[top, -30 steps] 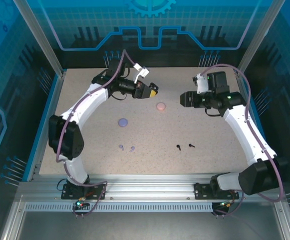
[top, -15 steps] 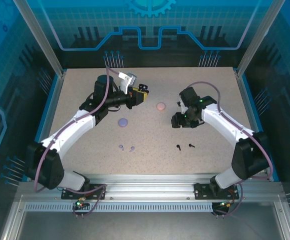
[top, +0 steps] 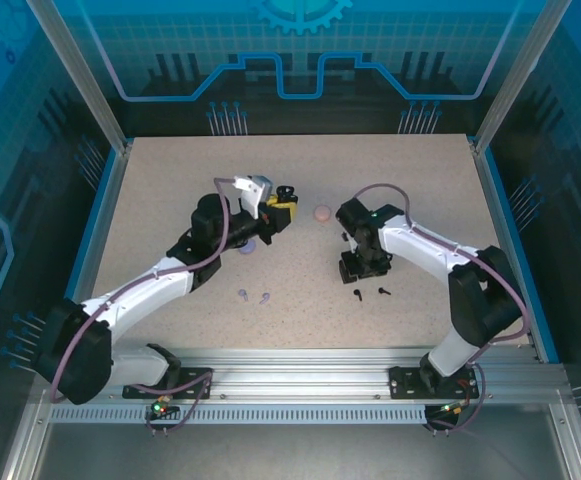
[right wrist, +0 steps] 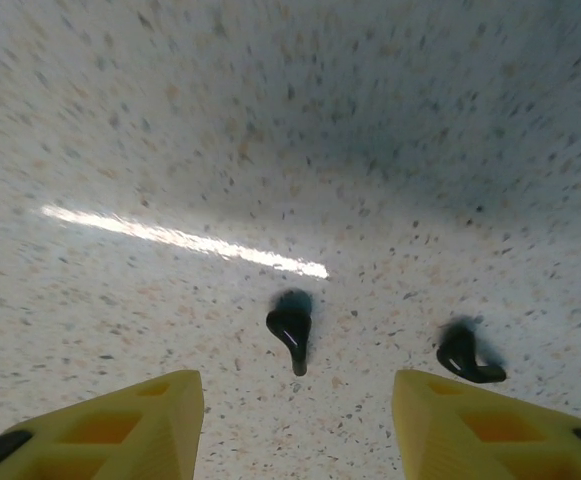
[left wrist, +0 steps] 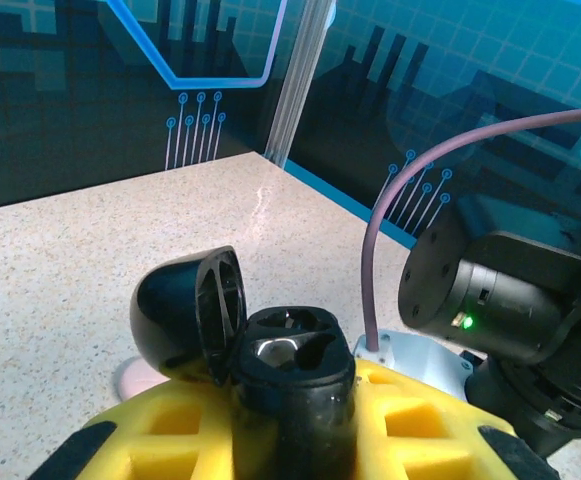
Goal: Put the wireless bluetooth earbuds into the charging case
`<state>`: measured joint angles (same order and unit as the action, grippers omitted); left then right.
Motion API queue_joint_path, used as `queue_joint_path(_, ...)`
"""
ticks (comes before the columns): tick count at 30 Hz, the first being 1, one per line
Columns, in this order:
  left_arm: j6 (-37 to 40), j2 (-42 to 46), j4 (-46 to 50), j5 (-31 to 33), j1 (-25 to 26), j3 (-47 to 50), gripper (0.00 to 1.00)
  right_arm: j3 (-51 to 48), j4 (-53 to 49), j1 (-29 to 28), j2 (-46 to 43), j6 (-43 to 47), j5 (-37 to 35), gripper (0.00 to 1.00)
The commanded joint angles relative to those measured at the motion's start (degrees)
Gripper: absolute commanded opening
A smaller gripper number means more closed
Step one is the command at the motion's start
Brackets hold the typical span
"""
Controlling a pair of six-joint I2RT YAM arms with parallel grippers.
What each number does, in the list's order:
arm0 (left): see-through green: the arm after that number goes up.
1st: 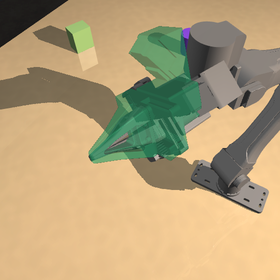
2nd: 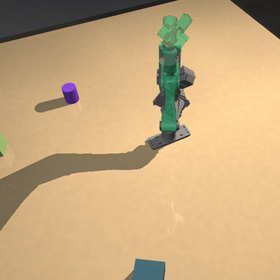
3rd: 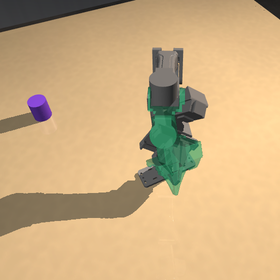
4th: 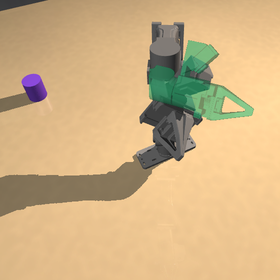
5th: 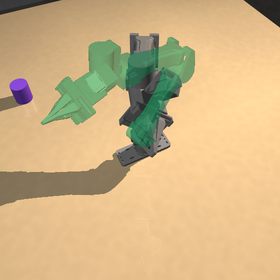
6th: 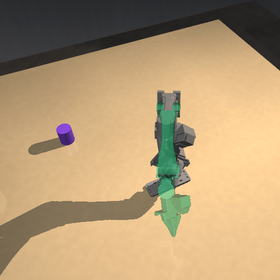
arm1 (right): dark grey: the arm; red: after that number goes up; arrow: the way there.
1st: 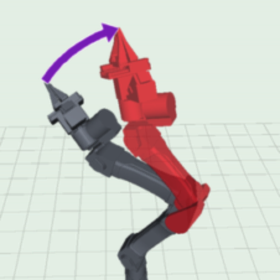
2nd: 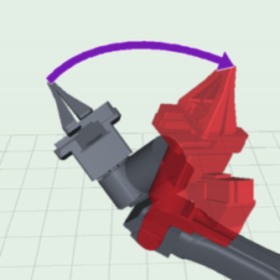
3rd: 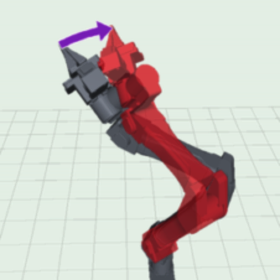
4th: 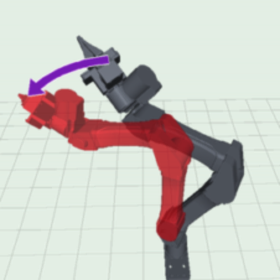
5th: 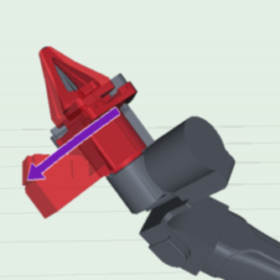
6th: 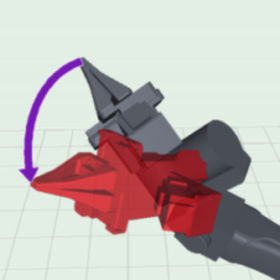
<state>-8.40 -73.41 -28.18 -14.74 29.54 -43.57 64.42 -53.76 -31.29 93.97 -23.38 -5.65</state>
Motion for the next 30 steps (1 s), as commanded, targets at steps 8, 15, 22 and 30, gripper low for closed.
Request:
queue_joint_path(8,2.63,2.32,-19.22,9.32,1.40,6.37,0.00,-2.38,3.29,-4.47,3.94,-3.78,-2.71,0.51)
queue_joint_path(15,0.89,2.03,-21.84,9.39,1.43,7.01,0.00,-3.74,3.81,-5.14,5.15,-4.60,-4.91,0.48)
queue_joint_path(22,0.12,1.56,-22.09,7.00,1.45,6.43,0.00,-5.01,5.37,-5.10,6.65,-4.68,-5.39,0.46)
queue_joint_path(30,0.46,0.89,-21.61,5.01,2.00,5.65,0.00,-5.25,6.16,-5.11,7.71,-4.37,-5.95,0.42)
